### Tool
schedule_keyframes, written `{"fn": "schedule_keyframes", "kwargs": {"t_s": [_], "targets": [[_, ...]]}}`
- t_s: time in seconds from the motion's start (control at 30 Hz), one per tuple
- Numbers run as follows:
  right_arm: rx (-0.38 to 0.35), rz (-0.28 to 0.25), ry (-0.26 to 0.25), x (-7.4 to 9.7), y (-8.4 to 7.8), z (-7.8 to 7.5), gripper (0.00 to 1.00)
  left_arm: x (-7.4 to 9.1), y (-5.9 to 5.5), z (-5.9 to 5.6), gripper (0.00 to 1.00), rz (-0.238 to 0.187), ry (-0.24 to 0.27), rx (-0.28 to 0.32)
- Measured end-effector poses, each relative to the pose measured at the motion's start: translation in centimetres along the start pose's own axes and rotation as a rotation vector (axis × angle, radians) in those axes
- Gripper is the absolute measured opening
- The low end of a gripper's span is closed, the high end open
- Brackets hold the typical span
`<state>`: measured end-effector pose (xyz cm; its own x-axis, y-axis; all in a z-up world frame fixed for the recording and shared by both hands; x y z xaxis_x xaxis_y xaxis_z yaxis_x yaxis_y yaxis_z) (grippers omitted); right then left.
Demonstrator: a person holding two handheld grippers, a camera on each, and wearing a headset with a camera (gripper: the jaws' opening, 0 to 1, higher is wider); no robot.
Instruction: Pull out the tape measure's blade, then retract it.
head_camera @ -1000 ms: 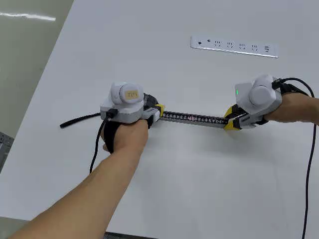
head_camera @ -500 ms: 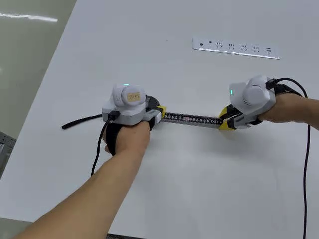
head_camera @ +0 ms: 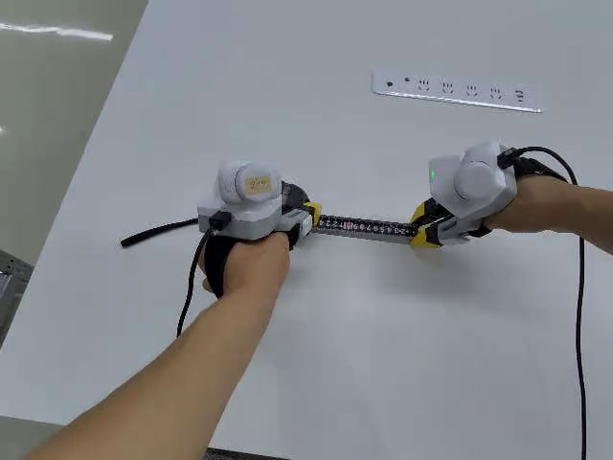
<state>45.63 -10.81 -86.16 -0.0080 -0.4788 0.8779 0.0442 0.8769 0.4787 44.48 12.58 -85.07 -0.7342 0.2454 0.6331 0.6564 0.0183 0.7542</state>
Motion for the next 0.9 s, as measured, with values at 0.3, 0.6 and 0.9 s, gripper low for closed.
{"fn": "schedule_keyframes", "kwargs": {"t_s": [0.3, 0.6, 0.9], "targets": [[0.003, -0.018, -0.001, -0.6, 1.1, 0.1, 0.14, 0.0, -0.1, 0.0, 0.62, -0.001, -0.001, 0.0], [0.015, -0.027, 0.002, -1.3, 2.0, 0.0, 0.14, 0.0, -0.2, 0.1, 0.62, 0.001, -0.002, 0.0], [0.019, -0.028, 0.001, -1.9, 2.8, -0.1, 0.14, 0.0, -0.2, 0.1, 0.62, 0.001, -0.003, 0.001]]}}
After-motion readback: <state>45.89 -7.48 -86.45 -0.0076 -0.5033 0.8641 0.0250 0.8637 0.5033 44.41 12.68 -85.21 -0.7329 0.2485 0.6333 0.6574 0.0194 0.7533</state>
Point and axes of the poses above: the centre of the closed fingertips' face, and the gripper's own axes: x roughly backward along the fingers, z roughly to its left, y roughly out of its top, the point moved 8 cm from there along x, roughly backward along the fingers, and after that the axes turned 3 degrees about -z, right-handed, at the moved point
